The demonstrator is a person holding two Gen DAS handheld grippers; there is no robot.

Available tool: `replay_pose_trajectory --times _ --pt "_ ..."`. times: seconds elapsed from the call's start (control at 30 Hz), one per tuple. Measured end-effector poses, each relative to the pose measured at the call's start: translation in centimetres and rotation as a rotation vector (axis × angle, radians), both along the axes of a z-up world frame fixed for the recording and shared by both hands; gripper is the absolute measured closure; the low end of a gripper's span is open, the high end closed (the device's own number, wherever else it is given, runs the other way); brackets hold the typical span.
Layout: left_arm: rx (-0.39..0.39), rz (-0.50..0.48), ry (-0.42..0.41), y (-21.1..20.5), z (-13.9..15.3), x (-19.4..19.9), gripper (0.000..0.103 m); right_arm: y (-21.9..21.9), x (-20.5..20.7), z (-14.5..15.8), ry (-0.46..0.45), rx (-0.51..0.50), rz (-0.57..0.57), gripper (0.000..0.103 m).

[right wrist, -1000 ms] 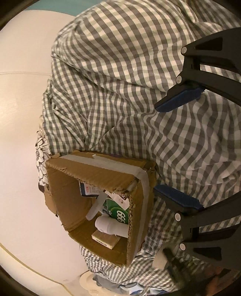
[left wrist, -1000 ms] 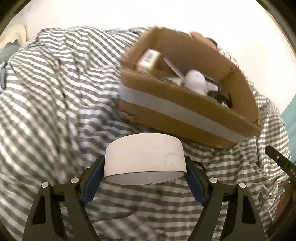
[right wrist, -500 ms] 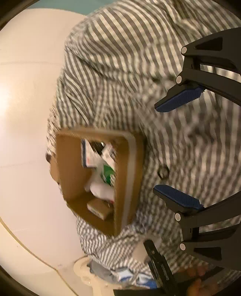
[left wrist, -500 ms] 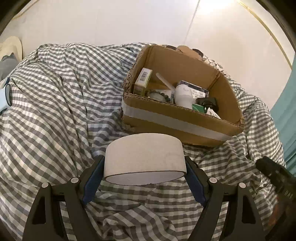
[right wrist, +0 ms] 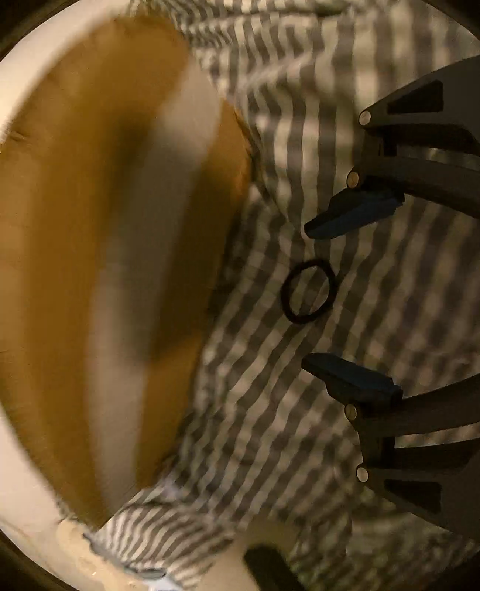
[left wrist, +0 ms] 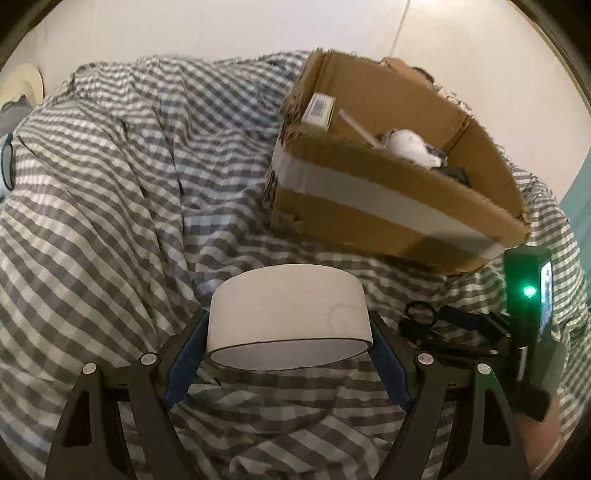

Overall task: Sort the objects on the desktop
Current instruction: 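Grasp the black hair tie with right tool while left tool holds the tape roll, then carry the tape roll and hair tie over the box with both tools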

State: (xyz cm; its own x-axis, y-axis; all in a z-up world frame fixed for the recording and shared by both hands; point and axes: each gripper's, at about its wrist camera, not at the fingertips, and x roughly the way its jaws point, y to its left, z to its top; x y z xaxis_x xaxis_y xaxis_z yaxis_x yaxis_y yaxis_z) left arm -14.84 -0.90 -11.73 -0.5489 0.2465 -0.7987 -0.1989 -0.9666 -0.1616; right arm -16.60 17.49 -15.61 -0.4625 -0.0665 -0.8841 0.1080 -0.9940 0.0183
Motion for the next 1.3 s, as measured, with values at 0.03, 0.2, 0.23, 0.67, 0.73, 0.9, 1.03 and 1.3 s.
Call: replay_pose_trajectory --times 0.03,0.2,0.23,0.67,0.73,0.9,1.03,1.3 --pt "0.005 0.004 -0.014 0.0 -0.4 -0.3 0.019 0.0 -0.2 -0.5 -0.004 -0.003 -0.005 0.039" --pt "0.003 0.004 -0.022 0.3 -1.0 -0.7 0.019 0.6 0.3 -0.3 0.008 -0.019 -0.029 0.082" --pt "-0.001 -0.001 -0.016 0.4 -0.9 -0.6 0.019 0.9 0.7 -0.1 0.014 -0.019 -0.04 0.096" --pt "-0.012 -0.043 0.07 1.2 2.8 1.9 0.019 2.8 6.7 7.2 0.121 -0.106 -0.055 0.1" --pt "-0.011 -0.059 0.095 1.6 4.2 2.3 0.019 2.4 7.0 9.4 0.158 -0.111 -0.043 0.1" --pt "0.028 -0.083 0.153 2.3 7.7 1.9 0.019 1.4 7.3 13.8 0.242 -0.106 0.006 0.1" --pt "0.055 -0.122 0.217 3.6 11.5 -0.4 0.019 2.3 5.8 18.0 0.296 -0.154 0.02 0.1" --pt "0.048 -0.222 0.258 7.6 15.6 -8.1 0.019 4.6 -1.1 22.0 0.344 -0.146 0.011 0.1"
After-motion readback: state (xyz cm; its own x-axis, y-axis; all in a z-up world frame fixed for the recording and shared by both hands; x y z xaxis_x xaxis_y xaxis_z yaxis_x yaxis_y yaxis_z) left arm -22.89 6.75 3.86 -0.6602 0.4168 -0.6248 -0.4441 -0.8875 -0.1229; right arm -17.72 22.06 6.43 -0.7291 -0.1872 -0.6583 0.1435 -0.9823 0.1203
